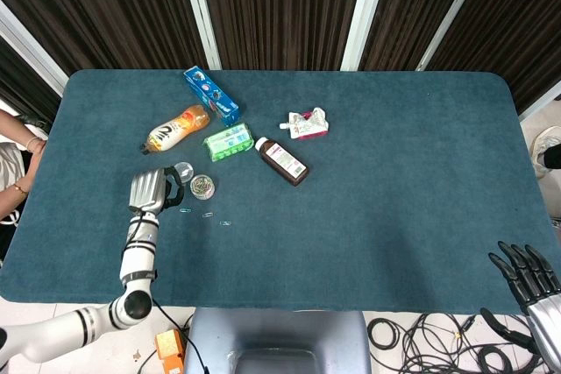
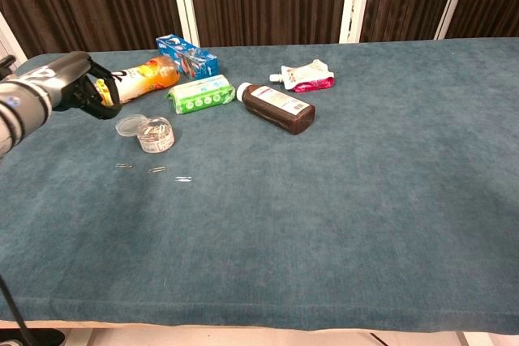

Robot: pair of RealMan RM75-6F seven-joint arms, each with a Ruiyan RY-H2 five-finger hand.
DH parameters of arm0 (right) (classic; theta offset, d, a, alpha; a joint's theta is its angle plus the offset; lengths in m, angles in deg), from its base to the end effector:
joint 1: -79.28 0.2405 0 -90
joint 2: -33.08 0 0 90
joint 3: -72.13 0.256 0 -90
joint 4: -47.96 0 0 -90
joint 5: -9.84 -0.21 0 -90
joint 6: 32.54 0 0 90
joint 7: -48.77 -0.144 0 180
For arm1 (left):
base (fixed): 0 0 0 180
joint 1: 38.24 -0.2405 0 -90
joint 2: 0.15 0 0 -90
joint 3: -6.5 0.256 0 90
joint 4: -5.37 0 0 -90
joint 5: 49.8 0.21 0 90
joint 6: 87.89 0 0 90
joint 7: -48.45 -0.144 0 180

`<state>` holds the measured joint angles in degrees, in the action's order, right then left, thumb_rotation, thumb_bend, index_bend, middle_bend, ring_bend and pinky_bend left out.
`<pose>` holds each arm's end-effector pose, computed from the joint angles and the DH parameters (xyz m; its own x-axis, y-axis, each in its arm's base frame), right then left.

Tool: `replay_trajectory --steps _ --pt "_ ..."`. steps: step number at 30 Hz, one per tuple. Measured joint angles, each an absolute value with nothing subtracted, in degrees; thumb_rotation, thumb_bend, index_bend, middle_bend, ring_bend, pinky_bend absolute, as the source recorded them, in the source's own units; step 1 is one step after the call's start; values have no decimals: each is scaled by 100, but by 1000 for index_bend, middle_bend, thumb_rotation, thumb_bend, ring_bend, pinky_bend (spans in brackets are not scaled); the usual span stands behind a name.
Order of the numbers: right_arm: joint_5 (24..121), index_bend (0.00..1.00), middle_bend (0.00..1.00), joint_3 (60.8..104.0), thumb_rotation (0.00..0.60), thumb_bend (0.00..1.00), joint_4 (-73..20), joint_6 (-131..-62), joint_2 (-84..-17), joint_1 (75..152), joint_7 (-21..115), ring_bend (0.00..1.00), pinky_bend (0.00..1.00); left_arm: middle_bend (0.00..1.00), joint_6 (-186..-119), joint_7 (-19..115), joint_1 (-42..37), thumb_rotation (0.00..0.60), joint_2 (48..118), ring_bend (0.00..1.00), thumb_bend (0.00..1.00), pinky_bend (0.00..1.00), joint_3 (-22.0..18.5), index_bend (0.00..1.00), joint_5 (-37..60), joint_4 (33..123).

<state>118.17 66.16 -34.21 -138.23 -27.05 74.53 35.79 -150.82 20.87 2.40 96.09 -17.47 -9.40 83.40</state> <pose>-0.3067 -0.0875 0.1949 0.3513 0.0488 0.9350 -0.8939 -0.2796 0.3505 -0.1768 0.3853 0.0032 0.2001 0.1535 0.9677 0.9691 0.1141 -0.2185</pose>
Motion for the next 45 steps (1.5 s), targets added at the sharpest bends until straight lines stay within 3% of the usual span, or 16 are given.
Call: replay_trajectory --steps 8,20,26,34,45 --pt "11716 0 0 6640 600 178 -3396 -13834 -2675 7438 3452 0 0 1000 -14646 2100 659 600 9977 1000 452 1000 -1943 652 -1467 7418" --pt "11713 0 0 6644 600 178 -3352 -13916 -2659 7406 3350 0 0 1000 -14388 2162 973 600 10456 1000 449 1000 -1889 646 -1652 6712" --pt "11711 0 0 6645 600 178 -3313 -13954 -2651 7391 3272 0 0 1000 -14324 2158 1066 600 10601 1000 430 1000 -1874 579 -1694 6471" --pt "11722 0 0 6641 600 178 -3275 -13978 -2662 7373 3246 0 0 1000 -14256 2174 1067 600 10611 1000 368 1000 -1882 472 -1771 6544" --pt "11742 0 0 6641 600 178 -3282 -13975 -2674 7369 3291 0 0 1000 -14590 2185 996 600 10494 1000 365 1000 -1783 441 -1491 7004"
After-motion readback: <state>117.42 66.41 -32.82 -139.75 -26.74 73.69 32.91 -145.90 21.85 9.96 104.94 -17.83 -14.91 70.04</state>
